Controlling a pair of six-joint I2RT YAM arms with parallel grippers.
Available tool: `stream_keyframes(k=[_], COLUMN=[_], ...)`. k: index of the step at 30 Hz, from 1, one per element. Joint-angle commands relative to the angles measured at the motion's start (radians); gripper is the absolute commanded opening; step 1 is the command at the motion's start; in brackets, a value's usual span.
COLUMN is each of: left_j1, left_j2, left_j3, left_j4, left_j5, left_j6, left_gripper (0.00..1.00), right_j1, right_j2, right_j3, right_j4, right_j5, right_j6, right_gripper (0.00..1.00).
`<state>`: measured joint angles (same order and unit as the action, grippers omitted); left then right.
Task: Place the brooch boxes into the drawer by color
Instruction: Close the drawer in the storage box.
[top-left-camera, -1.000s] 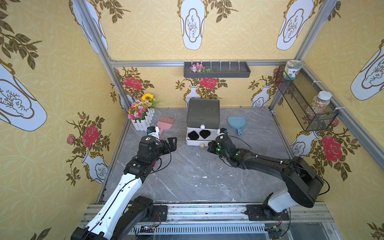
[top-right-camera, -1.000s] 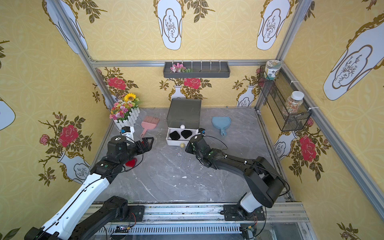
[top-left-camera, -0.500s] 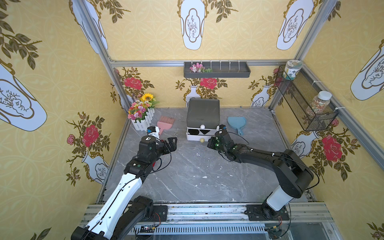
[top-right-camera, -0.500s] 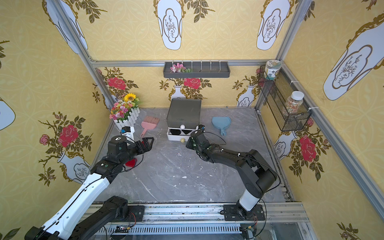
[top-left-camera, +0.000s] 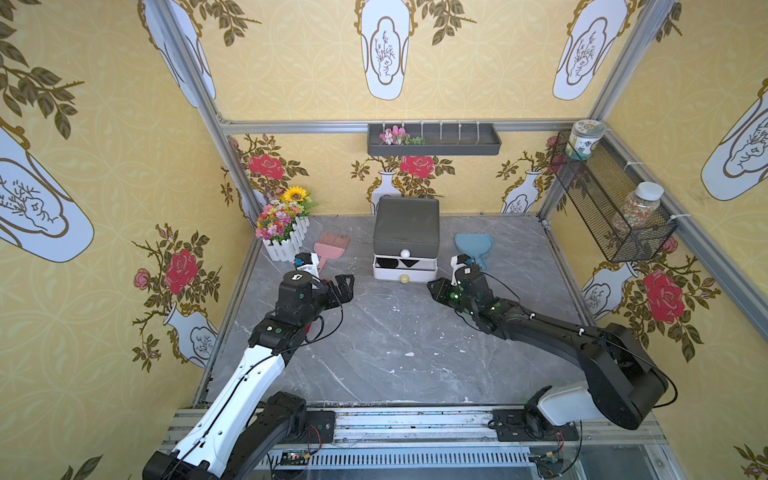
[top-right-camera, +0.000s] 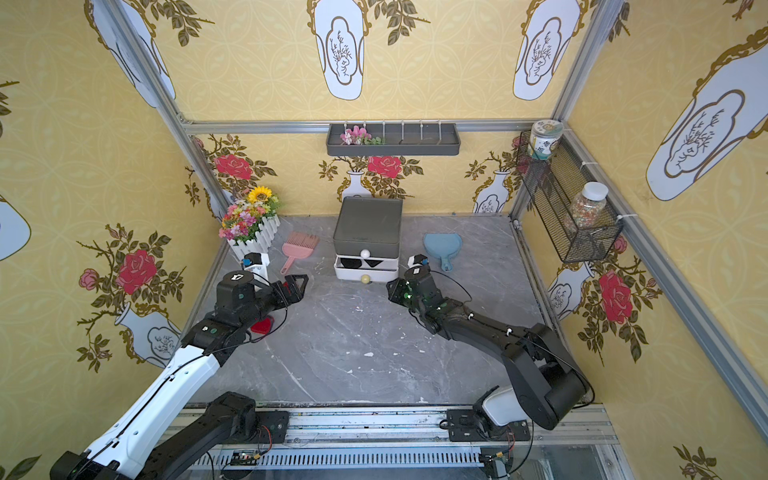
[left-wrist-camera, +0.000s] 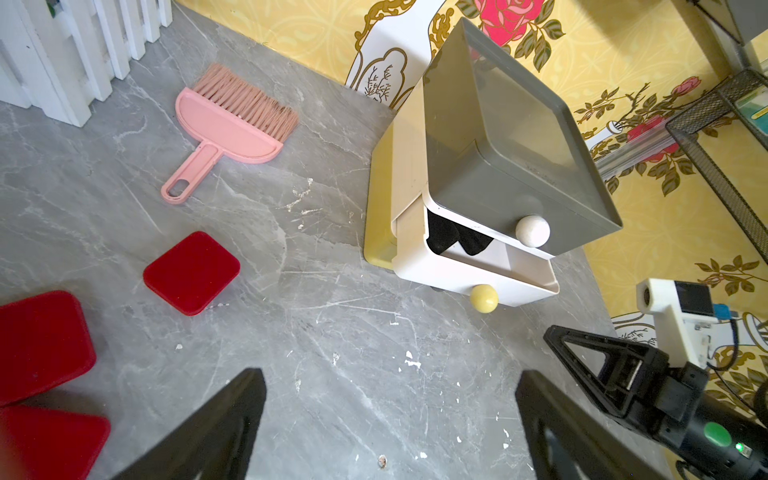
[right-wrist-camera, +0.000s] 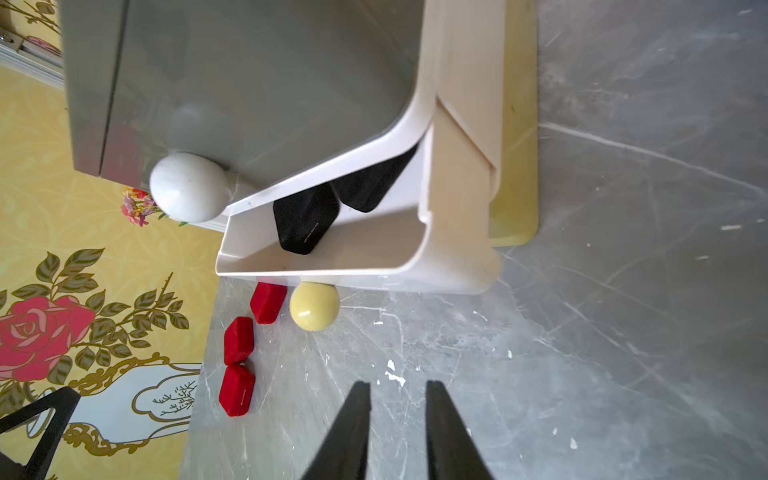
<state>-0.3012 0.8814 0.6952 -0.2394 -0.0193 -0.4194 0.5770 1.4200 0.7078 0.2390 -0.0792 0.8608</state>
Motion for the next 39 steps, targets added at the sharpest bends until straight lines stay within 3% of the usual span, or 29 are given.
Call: stream_keyframes(k=[1, 12, 33, 36, 39], left_j1=[-0.001, -0.001, 0.000, 0.000, 0.000], left_j2=[0.003, -0.002, 0.013, 0.010, 0.010], left_j3=[-0.003, -0.002, 0.002, 0.002, 0.002], left_j4=[0.003, -0.008, -0.005, -0.003, -0.003], left_j5=[0.010, 0.000, 0.001, 0.000, -0.001], left_j6=[0.003, 0.002, 0.006, 0.008, 0.006], left_gripper=[1.00, 1.00, 1.00, 1.00, 1.00], right_j1=[-0.025, -0.109, -0.185, -0.184, -0.184], right_j2=[-0.012, 0.155, 0.338, 0.323, 0.283], right_j3=[-0.018, 0.059, 0.170, 0.136, 0.081], right_j4=[0.065, 0.182, 0.287, 0.319, 0.347], right_j5=[-0.083, -0.168, -0.153, -0.153, -0.154], right_j6=[0.028, 0.054, 0.062, 0.068, 0.083], right_gripper=[0.00, 0.00, 0.00, 0.09, 0.27])
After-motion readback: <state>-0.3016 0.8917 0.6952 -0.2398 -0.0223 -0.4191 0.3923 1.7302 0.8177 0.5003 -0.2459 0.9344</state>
